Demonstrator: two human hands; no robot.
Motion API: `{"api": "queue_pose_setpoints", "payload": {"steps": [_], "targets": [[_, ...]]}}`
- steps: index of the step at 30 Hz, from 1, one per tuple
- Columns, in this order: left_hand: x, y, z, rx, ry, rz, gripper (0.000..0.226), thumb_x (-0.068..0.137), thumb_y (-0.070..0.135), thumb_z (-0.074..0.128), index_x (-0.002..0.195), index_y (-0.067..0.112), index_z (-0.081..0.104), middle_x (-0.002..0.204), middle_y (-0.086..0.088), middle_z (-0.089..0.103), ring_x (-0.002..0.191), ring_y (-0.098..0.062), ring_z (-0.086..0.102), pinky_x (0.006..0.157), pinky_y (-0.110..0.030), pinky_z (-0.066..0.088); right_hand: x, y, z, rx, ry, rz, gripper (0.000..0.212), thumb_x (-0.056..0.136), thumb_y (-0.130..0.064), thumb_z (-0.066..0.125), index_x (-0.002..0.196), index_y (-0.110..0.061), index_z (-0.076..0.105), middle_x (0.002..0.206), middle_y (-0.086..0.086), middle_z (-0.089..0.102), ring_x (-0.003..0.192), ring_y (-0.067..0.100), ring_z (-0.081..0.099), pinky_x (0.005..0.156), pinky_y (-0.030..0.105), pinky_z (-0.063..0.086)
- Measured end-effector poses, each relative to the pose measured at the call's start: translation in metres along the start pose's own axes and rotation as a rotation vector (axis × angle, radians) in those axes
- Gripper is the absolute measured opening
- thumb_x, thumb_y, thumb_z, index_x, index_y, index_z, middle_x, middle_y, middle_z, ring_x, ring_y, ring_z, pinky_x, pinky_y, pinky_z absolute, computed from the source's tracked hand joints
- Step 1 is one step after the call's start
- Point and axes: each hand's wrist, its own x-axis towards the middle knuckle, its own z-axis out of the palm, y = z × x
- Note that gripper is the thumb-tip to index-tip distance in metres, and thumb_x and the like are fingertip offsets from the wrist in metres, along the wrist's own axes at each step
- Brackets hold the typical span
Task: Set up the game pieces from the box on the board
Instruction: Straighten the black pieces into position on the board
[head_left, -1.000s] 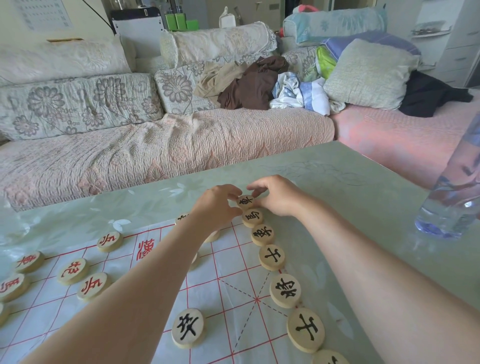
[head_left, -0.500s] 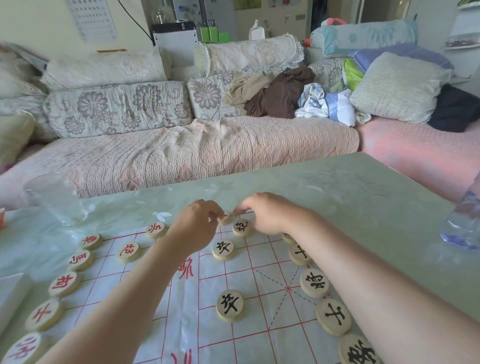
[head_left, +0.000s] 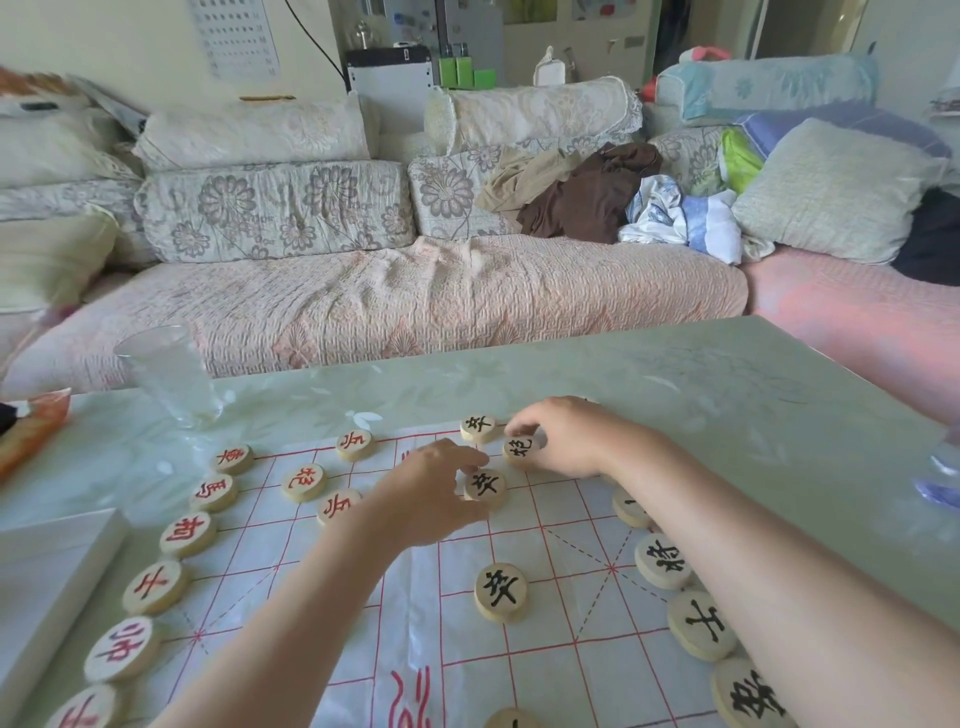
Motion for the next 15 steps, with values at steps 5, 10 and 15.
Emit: {"api": "queue_pose_setpoints", "payload": {"steps": [5, 10, 15], "targets": [[0.0, -0.003, 0.004, -0.006, 0.033, -0.012, 0.057, 0.074, 0.042, 0.077, 0.127, 0.031, 0.058, 0.112, 0.015, 0.055, 0.096, -0.009, 0.054, 0.082, -0.023, 0.044, 0.001, 0.002, 0.0, 0.008, -0.002, 0.004, 0.036, 0.087, -0.043, 0.066, 0.123, -0.04, 0.062, 0.127, -0.013, 0.062, 0.103, 0.012, 0.056, 0.079, 0.025, 0.038], [0.008, -0.002, -0.01, -0.145, 0.019, -0.076, 0.055, 0.078, 0.046, 0.072, 0.128, 0.037, 0.051, 0.111, 0.018, 0.056, 0.09, -0.007, 0.059, 0.066, -0.019, 0.048, 0.011, -0.002, 0.0, 0.053, 0.028, 0.032, 0.049, 0.082, -0.041, 0.066, 0.13, -0.039, 0.056, 0.128, -0.014, 0.057, 0.116, 0.012, 0.054, 0.089, 0.026, 0.041], [0.044, -0.013, -0.021, -0.112, 0.244, -0.118, 0.034, 0.091, 0.022, 0.058, 0.124, 0.026, 0.059, 0.116, 0.006, 0.06, 0.088, -0.014, 0.056, 0.078, -0.033, 0.054, 0.035, -0.012, 0.009, 0.071, 0.123, 0.08, 0.046, 0.086, -0.05, 0.062, 0.13, -0.035, 0.058, 0.126, -0.01, 0.061, 0.119, 0.016, 0.053, 0.097, 0.032, 0.043]]}}
